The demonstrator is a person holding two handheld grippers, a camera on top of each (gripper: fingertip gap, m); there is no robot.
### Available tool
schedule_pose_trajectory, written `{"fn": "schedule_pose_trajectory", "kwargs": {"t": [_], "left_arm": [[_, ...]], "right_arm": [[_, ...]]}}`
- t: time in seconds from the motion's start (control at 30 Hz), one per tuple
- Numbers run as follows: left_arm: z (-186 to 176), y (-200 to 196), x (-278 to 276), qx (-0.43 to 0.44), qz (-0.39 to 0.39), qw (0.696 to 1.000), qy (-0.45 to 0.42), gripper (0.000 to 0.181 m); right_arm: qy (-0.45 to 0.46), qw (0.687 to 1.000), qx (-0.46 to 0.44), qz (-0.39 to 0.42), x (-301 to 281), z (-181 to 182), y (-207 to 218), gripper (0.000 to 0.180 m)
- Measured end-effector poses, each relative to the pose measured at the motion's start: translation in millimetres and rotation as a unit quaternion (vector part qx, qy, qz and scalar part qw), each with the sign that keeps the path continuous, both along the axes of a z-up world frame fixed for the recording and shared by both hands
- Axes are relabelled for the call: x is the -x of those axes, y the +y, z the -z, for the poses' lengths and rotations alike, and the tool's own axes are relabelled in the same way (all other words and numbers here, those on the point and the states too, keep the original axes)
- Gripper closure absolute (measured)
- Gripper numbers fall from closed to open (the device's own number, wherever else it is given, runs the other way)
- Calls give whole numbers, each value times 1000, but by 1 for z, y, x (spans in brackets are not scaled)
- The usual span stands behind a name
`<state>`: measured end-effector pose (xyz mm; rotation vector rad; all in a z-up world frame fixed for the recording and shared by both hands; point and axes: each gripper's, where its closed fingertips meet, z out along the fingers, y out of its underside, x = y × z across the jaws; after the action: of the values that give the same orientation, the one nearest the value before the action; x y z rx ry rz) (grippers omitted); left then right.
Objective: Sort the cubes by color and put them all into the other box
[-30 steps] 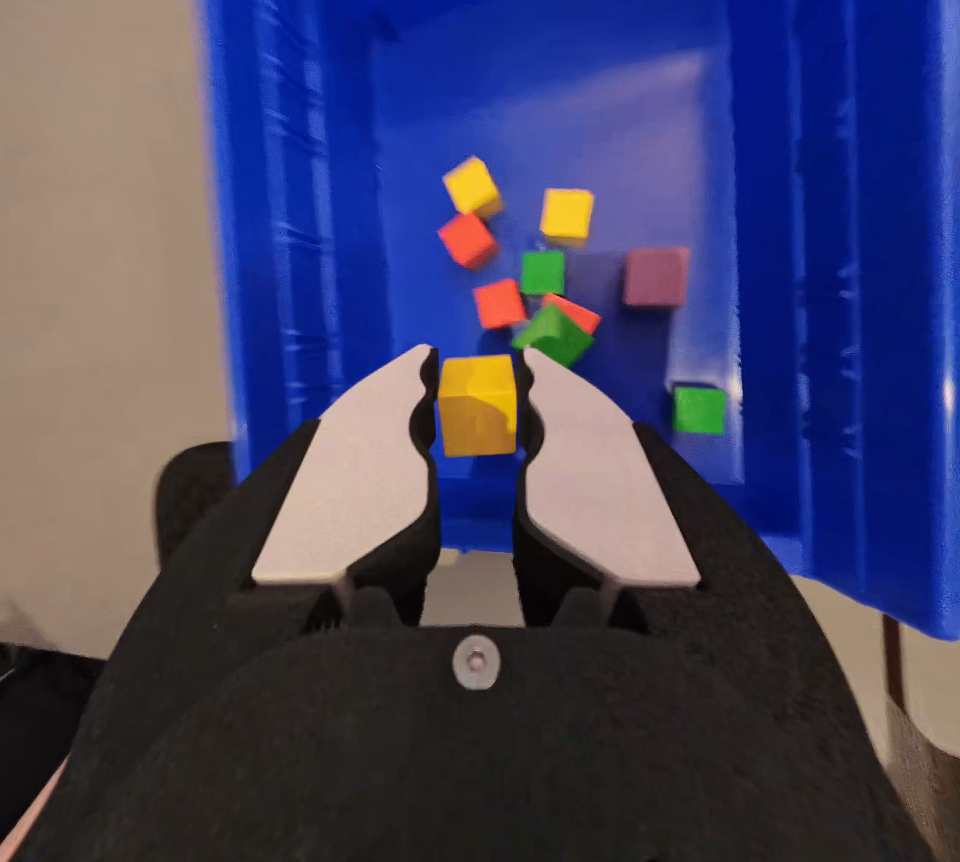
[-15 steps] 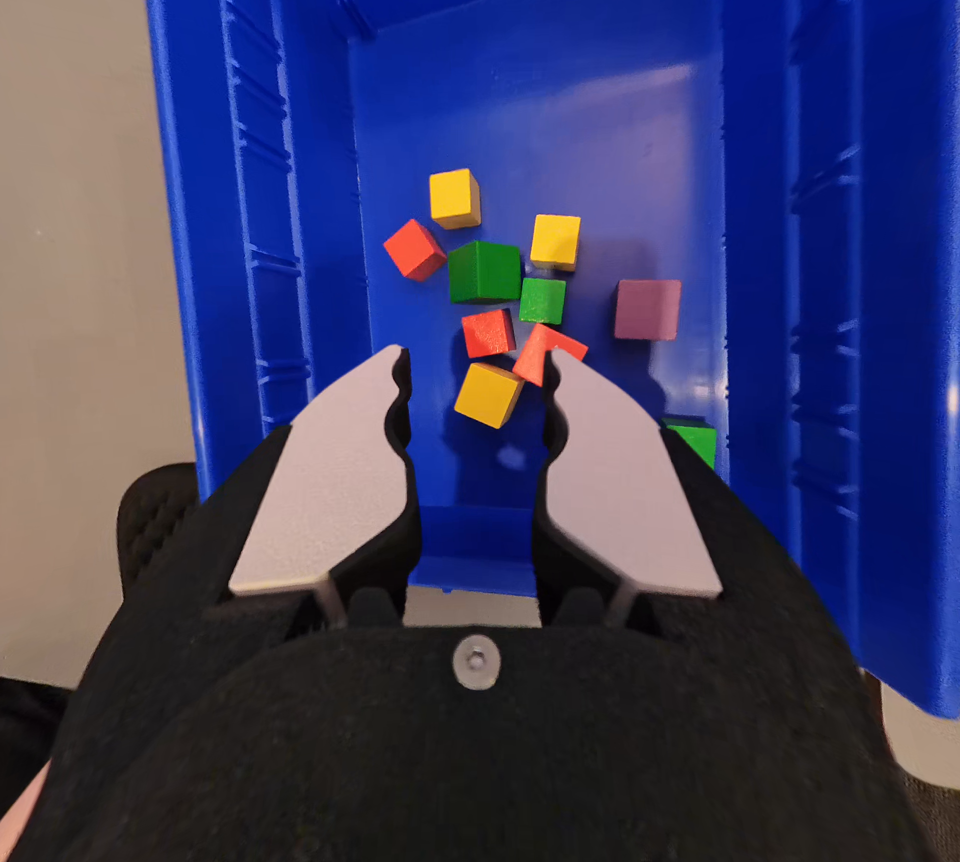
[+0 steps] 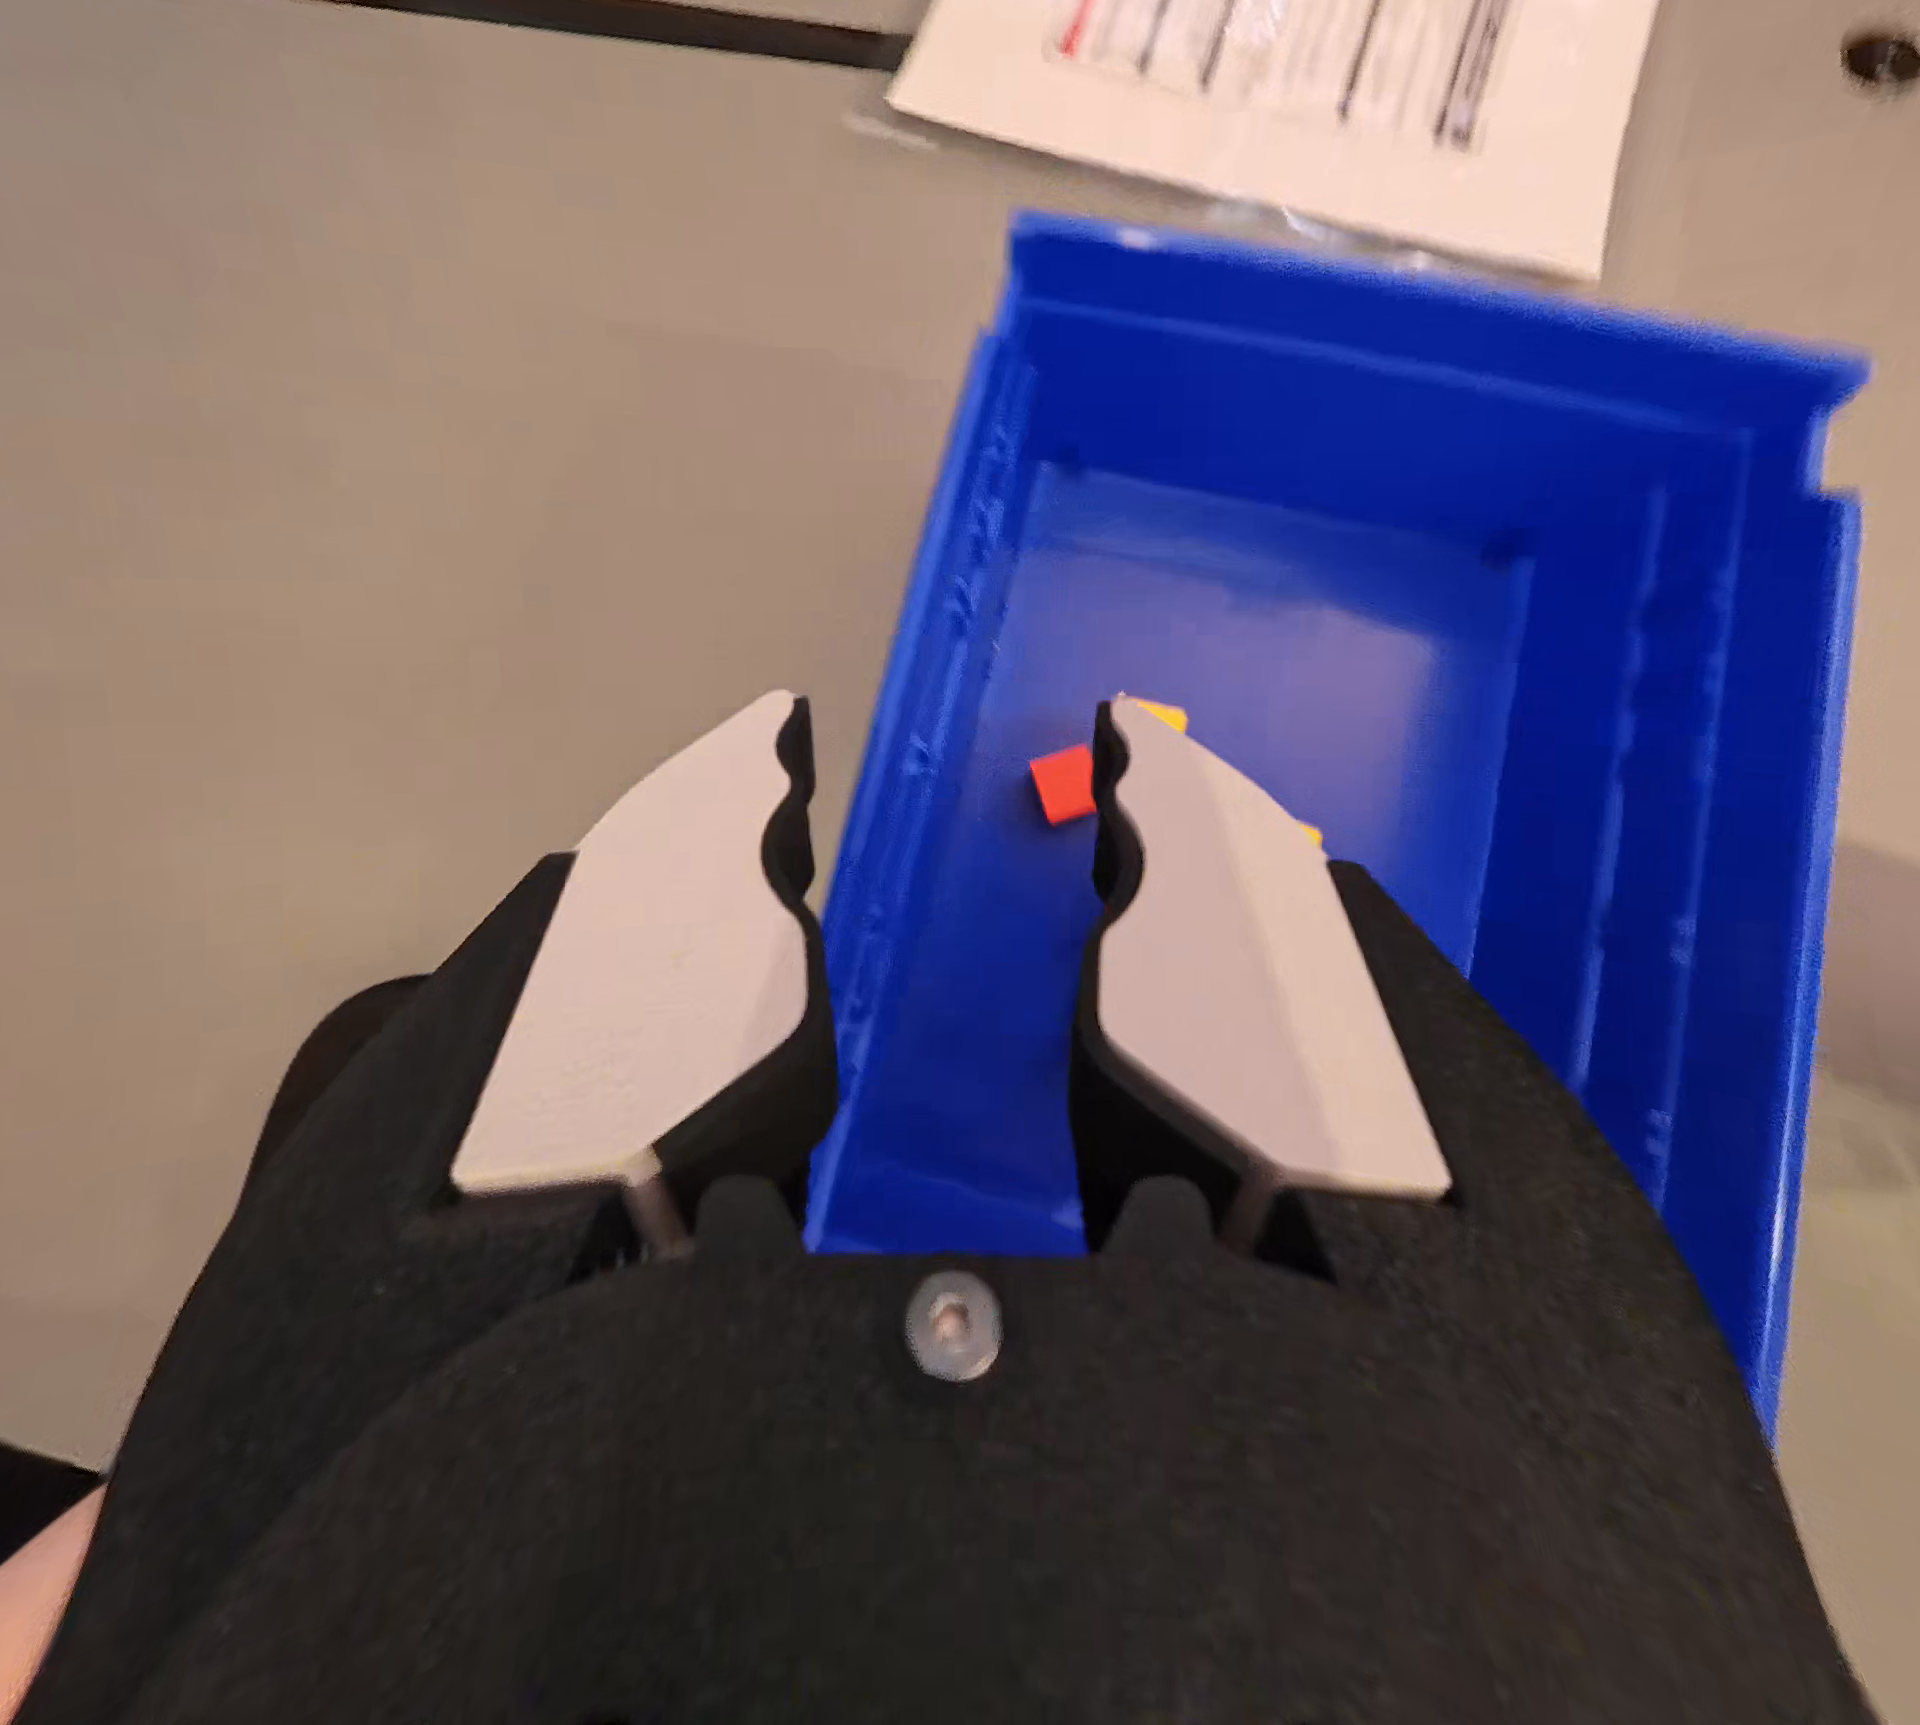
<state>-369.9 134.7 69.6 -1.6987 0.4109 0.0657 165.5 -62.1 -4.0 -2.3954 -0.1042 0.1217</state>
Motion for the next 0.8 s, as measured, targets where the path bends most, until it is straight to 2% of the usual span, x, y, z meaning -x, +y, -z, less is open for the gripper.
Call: {"fn": "schedule_pose_trajectory", "kwargs": {"t": [0.13,0.23,0.3,0.37,0.47,0.57,0.63,0.7,0.8], "left_arm": [[-24,-8,45,15,-7,999,-36,149],[-38,-15,103,39,-15,998,-52,149],[-42,-18,144,53,-8,998,-28,153],[-33,-16,196,82,-27,996,32,152],[11,-10,265,189,-44,972,136,152],[74,-16,304,314,0,913,261,138],[108,-18,320,359,27,879,311,141],[135,-15,332,412,27,859,303,139],[156,3,342,450,-8,859,244,144]], "right_arm": [[-20,996,-50,-77,47,-30,21,128],[-29,987,-72,-141,85,-43,32,128],[-36,980,-74,-179,108,-46,38,128],[-40,973,-72,-214,128,-46,42,128],[-52,965,-60,-251,153,-43,48,128],[-56,953,-55,-291,175,-38,51,128],[-46,947,-51,-313,186,-34,52,128],[-48,945,-38,-322,189,-26,52,128],[-60,947,-19,-315,185,-16,54,128]]}}
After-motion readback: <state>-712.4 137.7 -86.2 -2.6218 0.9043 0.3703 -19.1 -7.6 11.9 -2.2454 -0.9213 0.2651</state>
